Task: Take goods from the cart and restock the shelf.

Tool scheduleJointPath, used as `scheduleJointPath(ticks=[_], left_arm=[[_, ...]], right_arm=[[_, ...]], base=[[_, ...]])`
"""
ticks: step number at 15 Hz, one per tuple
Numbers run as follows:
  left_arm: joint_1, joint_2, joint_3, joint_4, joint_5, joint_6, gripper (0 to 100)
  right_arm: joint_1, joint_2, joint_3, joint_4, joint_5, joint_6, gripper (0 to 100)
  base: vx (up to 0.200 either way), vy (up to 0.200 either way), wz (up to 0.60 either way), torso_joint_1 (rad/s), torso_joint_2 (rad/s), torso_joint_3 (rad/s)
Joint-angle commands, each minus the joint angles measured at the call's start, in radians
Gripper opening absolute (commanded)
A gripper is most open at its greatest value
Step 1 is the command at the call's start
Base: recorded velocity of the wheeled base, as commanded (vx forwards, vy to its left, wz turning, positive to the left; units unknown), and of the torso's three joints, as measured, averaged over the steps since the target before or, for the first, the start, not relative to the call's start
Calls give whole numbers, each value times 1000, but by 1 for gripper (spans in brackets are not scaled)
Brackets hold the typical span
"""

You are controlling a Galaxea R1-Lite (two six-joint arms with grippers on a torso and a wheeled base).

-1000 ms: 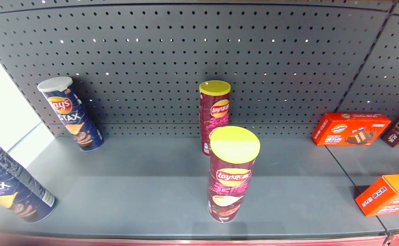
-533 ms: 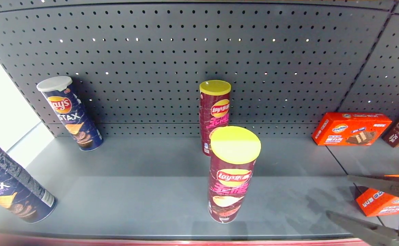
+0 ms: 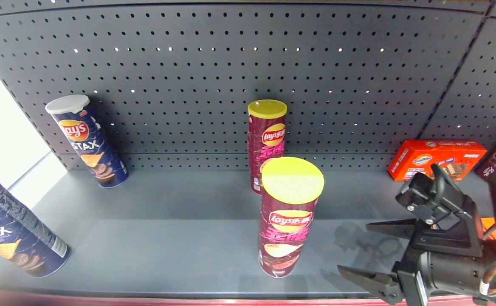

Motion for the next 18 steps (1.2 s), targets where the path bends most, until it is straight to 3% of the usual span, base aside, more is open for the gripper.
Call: scheduleJointPath(ticks=[1, 7, 18], left_arm=[[0, 2, 0, 0, 0, 0, 100], [0, 2, 0, 0, 0, 0, 100], [0, 2, 0, 0, 0, 0, 100]], right_arm=[[3, 88, -43, 0, -4, 0, 100], [17, 169, -86, -43, -57, 3, 100], [46, 261, -143, -61, -60, 0, 100]], base=[[0, 0, 0, 0, 0, 0], [0, 0, 0, 0, 0, 0], [0, 0, 0, 0, 0, 0]])
